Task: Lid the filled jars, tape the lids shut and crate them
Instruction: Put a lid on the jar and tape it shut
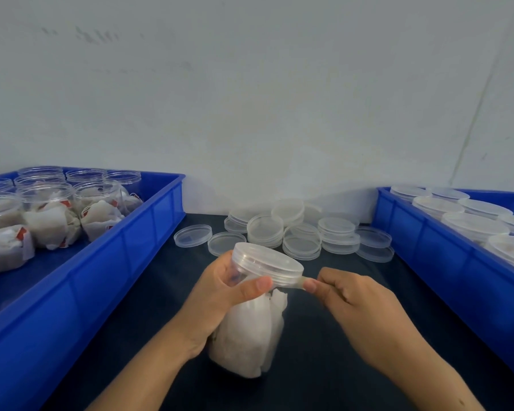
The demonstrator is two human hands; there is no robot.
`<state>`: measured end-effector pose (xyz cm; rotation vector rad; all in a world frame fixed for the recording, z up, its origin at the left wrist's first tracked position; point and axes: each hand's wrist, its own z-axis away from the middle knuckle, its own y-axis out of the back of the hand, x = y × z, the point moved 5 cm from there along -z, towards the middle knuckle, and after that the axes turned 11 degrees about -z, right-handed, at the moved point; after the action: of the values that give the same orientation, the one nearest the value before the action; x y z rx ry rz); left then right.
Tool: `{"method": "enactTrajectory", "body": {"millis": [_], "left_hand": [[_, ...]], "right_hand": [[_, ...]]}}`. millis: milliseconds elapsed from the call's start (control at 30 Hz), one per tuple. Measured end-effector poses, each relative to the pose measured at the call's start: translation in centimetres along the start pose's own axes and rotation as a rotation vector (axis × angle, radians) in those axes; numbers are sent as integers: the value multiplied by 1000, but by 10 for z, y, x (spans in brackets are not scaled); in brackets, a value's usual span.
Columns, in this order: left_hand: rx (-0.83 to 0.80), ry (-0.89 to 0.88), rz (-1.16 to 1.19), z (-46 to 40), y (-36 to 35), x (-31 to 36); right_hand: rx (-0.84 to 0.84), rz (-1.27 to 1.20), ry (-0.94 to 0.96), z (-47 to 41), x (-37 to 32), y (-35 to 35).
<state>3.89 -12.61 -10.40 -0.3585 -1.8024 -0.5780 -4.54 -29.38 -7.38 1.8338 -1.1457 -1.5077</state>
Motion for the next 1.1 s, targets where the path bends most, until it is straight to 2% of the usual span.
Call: {"method": "enactTrajectory", "body": {"millis": [167, 433, 567, 667, 867, 1100], "left_hand": [[2, 3, 9, 1, 2, -2], [77, -77, -210, 9, 0, 8], [266, -54, -342, 10, 0, 6], [313, -42, -324, 9, 3, 7], [262, -55, -153, 6, 7, 10], [274, -98, -229, 6, 5, 9]], "right_hand": [[63, 27, 19, 1, -4, -6], [159, 135, 0, 8, -10, -13], [139, 158, 5, 9, -17, -17], [125, 167, 20, 11, -21, -17], [-24, -52, -12, 13, -23, -16], [-34, -56, -53, 12, -17, -12]]}}
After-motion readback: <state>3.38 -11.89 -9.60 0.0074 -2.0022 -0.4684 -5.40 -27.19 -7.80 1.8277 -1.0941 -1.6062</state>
